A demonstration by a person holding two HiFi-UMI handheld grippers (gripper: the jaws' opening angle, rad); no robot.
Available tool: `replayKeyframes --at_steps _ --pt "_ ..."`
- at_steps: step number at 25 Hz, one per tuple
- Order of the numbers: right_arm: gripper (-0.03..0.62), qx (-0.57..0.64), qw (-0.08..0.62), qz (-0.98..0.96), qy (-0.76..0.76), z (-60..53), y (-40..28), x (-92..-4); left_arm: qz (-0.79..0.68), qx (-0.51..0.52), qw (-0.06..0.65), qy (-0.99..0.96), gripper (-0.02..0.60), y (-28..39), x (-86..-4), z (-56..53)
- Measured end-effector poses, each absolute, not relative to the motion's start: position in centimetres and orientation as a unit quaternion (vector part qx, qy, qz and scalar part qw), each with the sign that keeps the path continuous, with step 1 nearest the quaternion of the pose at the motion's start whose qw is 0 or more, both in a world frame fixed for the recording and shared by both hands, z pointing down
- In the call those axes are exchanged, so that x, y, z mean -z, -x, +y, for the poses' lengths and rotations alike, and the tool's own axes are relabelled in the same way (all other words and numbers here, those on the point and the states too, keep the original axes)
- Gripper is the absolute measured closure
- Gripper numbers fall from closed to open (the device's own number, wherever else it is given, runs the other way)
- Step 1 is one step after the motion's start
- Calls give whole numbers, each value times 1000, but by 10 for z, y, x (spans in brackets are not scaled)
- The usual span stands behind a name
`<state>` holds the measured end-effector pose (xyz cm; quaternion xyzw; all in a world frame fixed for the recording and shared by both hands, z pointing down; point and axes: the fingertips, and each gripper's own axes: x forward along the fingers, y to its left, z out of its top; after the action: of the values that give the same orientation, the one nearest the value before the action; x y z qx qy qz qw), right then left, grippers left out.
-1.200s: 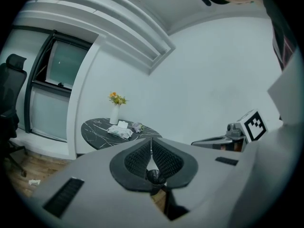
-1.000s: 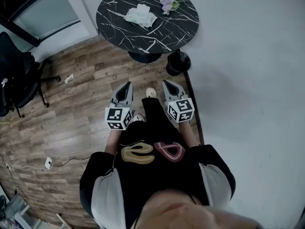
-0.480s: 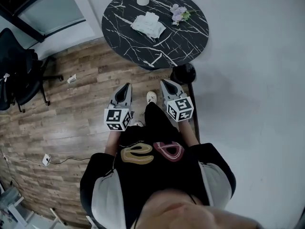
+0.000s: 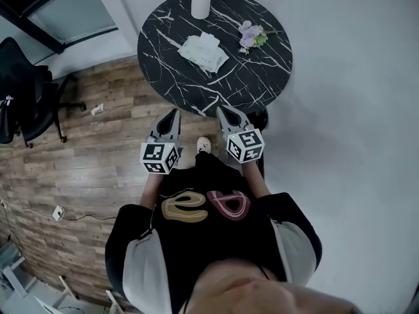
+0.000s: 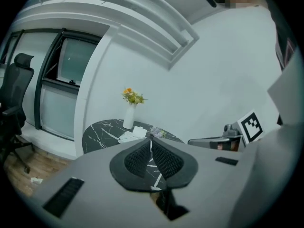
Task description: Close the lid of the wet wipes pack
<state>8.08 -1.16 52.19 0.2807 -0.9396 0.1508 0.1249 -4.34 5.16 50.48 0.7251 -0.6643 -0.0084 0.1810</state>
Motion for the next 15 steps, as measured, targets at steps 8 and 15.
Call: replayKeyframes --at_steps 8,15 --pt "583 -139 122 -950 -253 -80 -76 -516 -679 9 174 -713 557 40 -502 -9" --pt "583 -140 117 -952 -244 -107 -72 -518 -692 22 188 -696 557 47 -509 -36"
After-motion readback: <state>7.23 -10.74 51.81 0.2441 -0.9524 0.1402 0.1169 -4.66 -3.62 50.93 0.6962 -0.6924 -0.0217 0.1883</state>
